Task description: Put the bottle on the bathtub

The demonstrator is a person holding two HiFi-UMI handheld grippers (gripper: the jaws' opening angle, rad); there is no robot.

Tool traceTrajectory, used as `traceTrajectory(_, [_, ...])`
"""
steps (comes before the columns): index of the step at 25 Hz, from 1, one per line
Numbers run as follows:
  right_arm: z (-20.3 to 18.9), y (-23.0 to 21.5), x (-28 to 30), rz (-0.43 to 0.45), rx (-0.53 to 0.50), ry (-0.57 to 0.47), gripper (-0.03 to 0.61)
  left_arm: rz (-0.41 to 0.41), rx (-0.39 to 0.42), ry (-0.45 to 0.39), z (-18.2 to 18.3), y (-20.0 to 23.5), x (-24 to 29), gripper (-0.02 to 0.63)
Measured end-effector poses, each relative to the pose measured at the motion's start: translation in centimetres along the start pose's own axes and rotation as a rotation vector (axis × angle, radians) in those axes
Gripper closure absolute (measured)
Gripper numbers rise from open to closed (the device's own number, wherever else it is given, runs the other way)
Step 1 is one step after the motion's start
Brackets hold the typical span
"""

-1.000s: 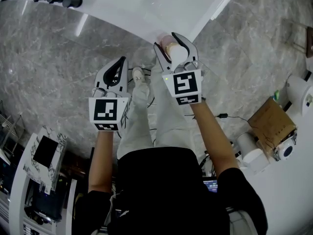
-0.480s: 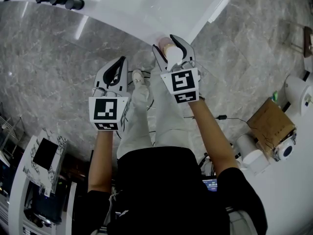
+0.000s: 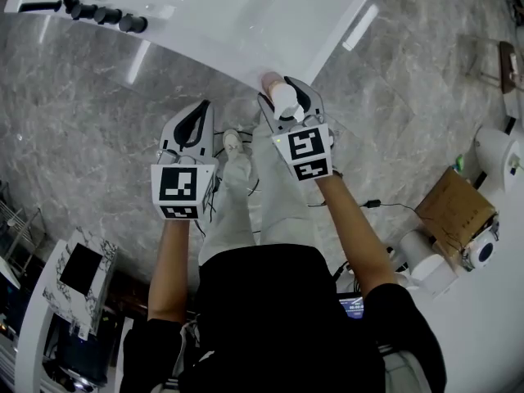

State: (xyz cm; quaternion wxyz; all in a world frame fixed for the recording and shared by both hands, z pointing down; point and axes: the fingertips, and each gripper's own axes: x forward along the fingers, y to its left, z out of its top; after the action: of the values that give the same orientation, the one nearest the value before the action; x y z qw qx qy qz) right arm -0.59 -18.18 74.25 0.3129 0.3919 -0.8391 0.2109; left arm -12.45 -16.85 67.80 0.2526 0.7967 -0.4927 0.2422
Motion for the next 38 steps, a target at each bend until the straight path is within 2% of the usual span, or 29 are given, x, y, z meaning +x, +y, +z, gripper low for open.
traceTrajectory(10, [0.8, -0.3, -4.8, -0.064, 0.000, 0.010, 0.344, -0.010, 0.061, -0.025, 3.3, -1.7, -1.8, 0.601])
traceTrajectory(17, [2.9, -1.3, -10.1, -0.142, -0.007, -0.018, 0.443, -0.020, 0.061, -0.037, 5.6, -4.1, -4.6, 0.601])
traceTrajectory(21, [5.1, -1.5, -13.2, -0.194, -0.044, -0.066, 0.497, -0.024, 0.089, -0.061, 7.1, -5.5, -7.0, 0.601])
traceTrajectory(28, [9.1, -1.5, -17.7, -0.207, -0.010, -0.146, 0.537, -0.029, 0.134, -0.119, 10.7, -7.3, -10.3, 0.601])
traceTrajectory(34, [14.0, -1.9, -21.8, -0.199, 0.063, -0.257, 0.552, -0.037, 0.134, -0.206, 15.5, -8.6, -13.4, 0.601])
traceTrajectory(38, [17.0, -2.0, -24.8, -0.218, 0.050, -0.333, 0.554, -0.041, 0.129, -0.274, 18.7, -9.5, -15.9, 0.601])
